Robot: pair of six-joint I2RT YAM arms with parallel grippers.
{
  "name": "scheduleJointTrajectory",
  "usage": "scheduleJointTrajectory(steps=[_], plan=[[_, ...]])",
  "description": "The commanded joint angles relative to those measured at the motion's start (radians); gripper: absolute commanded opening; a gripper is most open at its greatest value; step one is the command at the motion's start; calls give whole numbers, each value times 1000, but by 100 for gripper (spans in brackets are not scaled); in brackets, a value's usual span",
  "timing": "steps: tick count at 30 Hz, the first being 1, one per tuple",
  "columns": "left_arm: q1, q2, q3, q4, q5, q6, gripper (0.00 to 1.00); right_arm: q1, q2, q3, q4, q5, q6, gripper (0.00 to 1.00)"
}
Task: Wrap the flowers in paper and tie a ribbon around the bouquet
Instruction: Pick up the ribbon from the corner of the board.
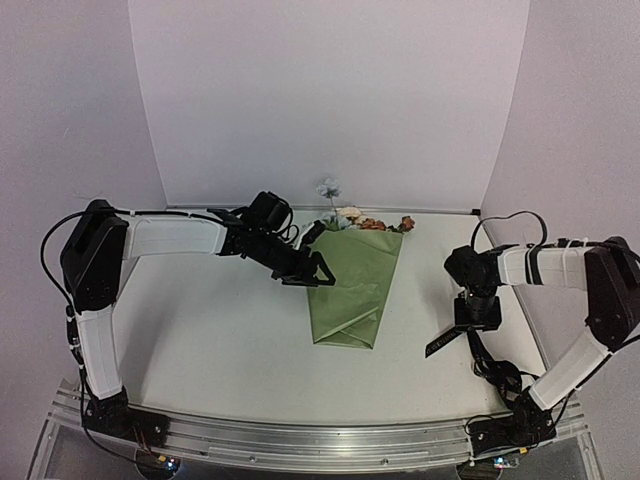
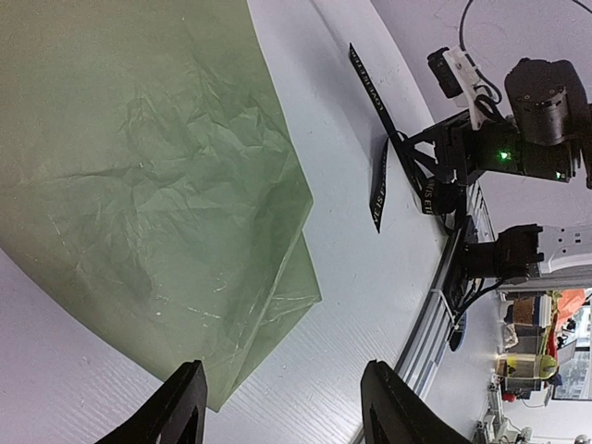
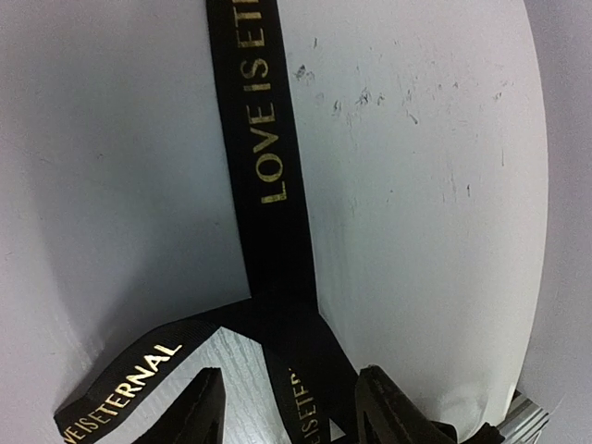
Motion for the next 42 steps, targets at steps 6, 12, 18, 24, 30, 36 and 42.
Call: scheduleJointTrajectory(steps=[6,12,18,24,30,36,42], plan=[[2,-31,31,2,-3,3,59,-60,72,25,-37,-65,98,45],[2,-33,35,-7,-9,2,59,-70,121,50,-20,-85,109,19],[2,-29,46,-5,-5,12,59,-71,96,70,-15,-75,84,0],[2,-24,69,31,9,34,60,-43,-79,89,-16,-216,-2,0],[-3,-43,76,103,64,85,62,62,-184,149,-17,-424,-96,0],[-25,-68,79,147,143,129,65,161,-216,228,-19,-509,-143,0],[-82,-38,113,127,124,164,70,239,-171,336,-22,-591,-156,0]])
